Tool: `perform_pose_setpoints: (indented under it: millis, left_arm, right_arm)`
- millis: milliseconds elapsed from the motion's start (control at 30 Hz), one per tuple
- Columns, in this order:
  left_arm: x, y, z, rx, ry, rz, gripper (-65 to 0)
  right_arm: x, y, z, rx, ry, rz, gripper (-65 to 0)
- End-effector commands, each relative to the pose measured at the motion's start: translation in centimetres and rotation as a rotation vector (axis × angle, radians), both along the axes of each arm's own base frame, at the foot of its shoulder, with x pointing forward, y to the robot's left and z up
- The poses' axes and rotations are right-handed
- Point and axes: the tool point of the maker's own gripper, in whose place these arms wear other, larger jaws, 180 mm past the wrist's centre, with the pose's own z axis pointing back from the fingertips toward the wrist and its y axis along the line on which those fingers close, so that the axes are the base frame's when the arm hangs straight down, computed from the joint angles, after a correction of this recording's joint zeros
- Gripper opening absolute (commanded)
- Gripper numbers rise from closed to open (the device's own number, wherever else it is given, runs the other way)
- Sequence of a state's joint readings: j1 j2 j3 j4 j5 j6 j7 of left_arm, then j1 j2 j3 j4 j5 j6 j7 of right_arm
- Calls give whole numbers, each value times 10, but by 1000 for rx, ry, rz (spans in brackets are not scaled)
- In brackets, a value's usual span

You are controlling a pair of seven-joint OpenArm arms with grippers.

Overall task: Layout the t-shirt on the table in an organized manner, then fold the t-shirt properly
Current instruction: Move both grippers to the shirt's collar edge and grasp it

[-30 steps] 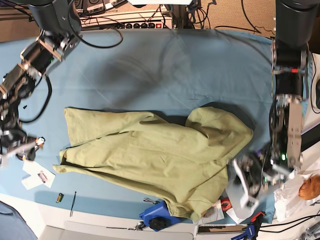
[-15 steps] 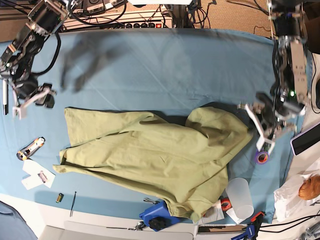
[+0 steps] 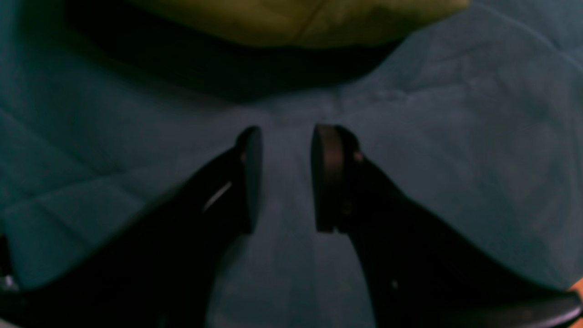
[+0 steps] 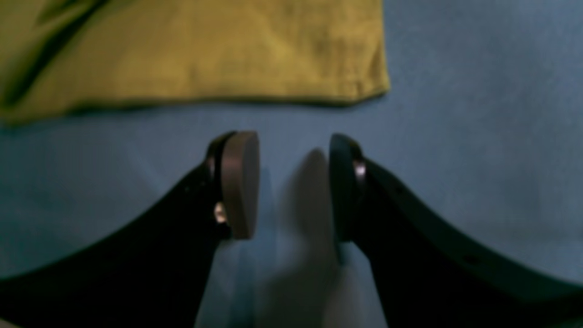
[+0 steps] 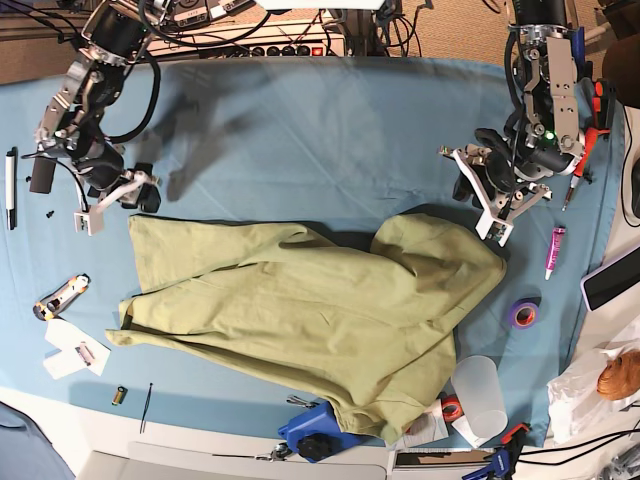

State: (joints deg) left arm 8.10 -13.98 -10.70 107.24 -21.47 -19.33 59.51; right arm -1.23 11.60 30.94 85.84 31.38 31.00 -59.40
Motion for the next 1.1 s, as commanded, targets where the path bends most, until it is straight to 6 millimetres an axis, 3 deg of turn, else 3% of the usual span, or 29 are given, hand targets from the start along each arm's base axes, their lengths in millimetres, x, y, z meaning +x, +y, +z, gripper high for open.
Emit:
perform_pose_setpoints:
  millis: [0,400,633,700,800,867,1067]
  left_arm:
    - [9,0,12,-8,-51,-3,-472]
    - [10,0,13,-9,-57,-2,-472]
    - [12,-1,15,-16,-73,-1,-472]
    - [14,-2,17,-22,-89,0,-472]
    - [18,-6,23,-60,-123,0,-470]
    - [19,-11,27,-92,-135,-2,-457]
    - [32,-12,38,-162,-212,75,-426]
  right_arm:
    - [11,-10,12,-19,-49,-17,-395]
    - [52,2,-18,217,4,-91,-395]
    - [72,3,-2,231,-57,-94,-396]
    - [79,2,5,222,-79,-92,-440]
    - [87,-1,11,191,-86,-83,-587]
    - [89,-1,13,191,-89,-82,-643]
    - [95,5,27,164,-152,-13,-650]
